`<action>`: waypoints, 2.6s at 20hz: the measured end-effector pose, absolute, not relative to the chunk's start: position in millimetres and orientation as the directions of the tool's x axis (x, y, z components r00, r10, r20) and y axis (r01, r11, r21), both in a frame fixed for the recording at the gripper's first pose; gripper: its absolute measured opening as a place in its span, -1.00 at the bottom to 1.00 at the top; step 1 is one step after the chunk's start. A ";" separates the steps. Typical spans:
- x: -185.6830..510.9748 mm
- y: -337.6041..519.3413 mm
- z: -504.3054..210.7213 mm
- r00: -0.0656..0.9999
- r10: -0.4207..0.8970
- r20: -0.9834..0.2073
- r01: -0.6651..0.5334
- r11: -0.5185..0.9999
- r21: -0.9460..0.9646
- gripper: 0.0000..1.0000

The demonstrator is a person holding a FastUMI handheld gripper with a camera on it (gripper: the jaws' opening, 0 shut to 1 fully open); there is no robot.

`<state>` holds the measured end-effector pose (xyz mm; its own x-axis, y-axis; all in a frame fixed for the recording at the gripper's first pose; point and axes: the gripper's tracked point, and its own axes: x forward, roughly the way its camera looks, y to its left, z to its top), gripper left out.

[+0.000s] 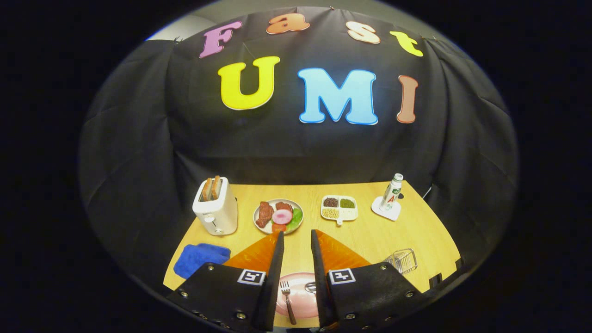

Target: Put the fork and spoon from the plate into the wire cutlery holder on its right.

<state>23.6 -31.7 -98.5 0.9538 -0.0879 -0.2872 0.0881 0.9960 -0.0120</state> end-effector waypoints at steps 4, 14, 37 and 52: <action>24.2 -44.8 -136.8 0.908 -0.138 -0.395 0.128 0.990 -0.051 -0.29; 16.9 -72.4 -254.2 0.703 -0.204 -0.681 0.162 0.979 -0.127 -0.28; 5.8 -92.9 -402.7 0.295 -0.206 -0.933 -0.064 0.970 -0.234 -0.28; 16.2 -91.9 -384.2 0.273 -0.213 -0.938 -0.058 0.970 -0.237 -0.91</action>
